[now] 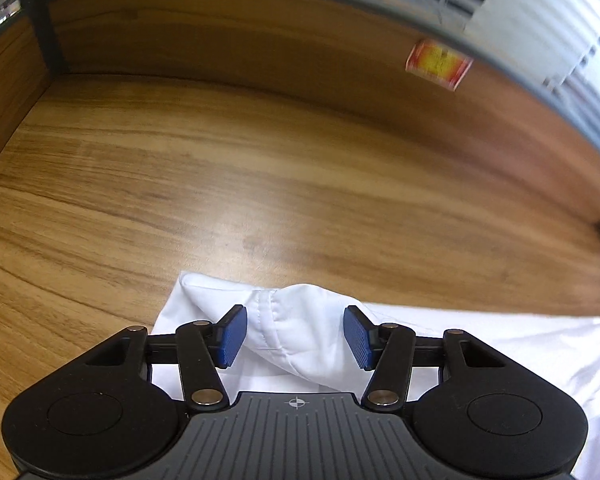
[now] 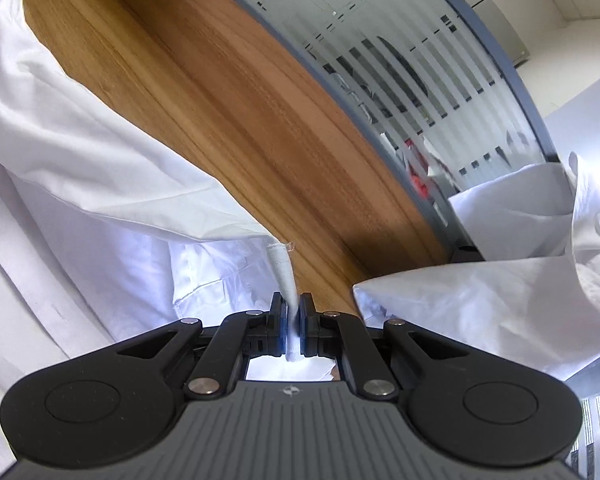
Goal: Fold clothes
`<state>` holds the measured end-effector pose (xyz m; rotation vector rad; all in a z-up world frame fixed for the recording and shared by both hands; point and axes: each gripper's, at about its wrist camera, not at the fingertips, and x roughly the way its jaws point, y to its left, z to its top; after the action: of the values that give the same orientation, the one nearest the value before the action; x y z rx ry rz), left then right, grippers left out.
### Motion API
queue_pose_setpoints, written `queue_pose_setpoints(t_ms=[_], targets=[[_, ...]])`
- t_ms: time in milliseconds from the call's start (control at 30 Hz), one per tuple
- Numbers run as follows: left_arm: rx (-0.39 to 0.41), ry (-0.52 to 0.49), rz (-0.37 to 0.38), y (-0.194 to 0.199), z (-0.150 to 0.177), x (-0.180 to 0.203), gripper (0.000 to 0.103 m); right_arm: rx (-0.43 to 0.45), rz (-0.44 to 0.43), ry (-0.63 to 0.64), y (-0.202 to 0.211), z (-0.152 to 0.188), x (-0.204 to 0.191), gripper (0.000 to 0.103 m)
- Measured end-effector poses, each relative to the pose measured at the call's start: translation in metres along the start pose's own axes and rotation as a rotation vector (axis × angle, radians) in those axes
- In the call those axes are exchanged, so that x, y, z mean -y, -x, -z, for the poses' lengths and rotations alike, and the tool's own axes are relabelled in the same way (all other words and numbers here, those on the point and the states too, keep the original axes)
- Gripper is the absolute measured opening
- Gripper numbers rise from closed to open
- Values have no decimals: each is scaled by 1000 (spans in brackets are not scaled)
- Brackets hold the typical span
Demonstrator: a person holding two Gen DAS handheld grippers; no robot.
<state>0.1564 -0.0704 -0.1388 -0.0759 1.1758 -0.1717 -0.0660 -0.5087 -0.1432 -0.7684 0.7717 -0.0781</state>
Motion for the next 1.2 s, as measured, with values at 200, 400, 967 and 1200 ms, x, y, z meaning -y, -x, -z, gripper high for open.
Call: queue_pose_setpoints(t_ms=[200,400,967,1200], targets=[[-54,-22,-89,-22,5,7,56,81,104,42,15,-6,5,7],[-76,-27,-123,-32,10,4,57,15,10,65,3,21,-26,7],[-6,66,-50,13,8,-2,57,-80,-285,-293,44,67,-28,29],[19,40,-62,42,37,12,57,-43,-408,-675,32,71,38,40]])
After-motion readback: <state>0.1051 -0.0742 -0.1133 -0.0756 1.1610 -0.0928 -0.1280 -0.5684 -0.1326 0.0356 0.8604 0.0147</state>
